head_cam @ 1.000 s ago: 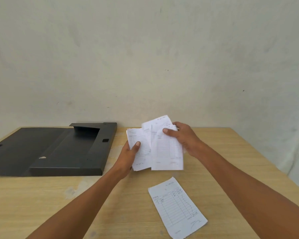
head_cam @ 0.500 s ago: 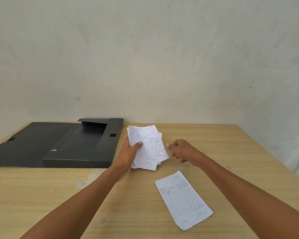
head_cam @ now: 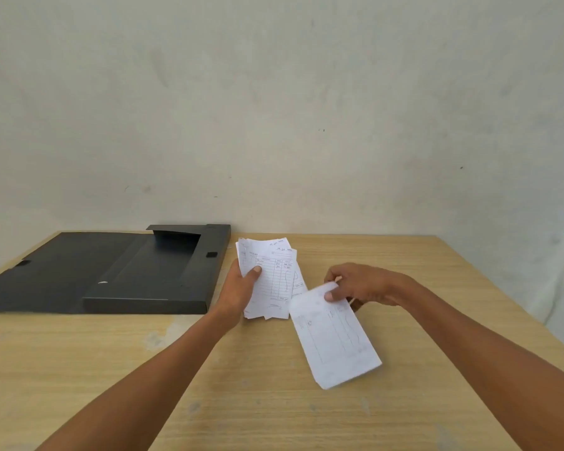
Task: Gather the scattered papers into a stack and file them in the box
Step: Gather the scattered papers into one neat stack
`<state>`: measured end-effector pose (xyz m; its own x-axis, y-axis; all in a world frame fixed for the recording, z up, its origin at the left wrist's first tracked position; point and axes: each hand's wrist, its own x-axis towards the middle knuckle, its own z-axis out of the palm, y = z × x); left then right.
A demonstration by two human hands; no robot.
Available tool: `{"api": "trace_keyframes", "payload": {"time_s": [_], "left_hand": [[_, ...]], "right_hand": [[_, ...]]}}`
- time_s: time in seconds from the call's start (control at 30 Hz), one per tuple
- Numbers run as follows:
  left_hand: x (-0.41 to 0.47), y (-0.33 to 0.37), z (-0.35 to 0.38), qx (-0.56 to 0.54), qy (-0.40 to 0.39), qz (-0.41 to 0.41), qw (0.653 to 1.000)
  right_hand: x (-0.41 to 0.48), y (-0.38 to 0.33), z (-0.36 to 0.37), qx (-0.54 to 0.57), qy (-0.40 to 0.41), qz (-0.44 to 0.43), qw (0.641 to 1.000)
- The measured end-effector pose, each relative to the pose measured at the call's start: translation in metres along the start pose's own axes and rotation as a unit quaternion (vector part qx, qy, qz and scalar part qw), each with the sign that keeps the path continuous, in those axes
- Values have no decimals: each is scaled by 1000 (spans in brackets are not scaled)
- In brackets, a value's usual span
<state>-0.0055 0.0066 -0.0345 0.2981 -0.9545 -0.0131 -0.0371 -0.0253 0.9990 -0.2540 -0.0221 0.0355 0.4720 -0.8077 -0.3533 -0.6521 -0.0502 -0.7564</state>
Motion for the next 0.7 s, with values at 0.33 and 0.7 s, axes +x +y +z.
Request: {"api": "trace_keyframes", "payload": {"time_s": [0.33,0.7], "left_hand": [[-19,17,26,-52,-87,51,994],[-14,20,26,-79,-84,112,987]], "right_hand": [[37,-27,34,122,368,-88,918],[40,-30,58,323,293,-60,898]]}}
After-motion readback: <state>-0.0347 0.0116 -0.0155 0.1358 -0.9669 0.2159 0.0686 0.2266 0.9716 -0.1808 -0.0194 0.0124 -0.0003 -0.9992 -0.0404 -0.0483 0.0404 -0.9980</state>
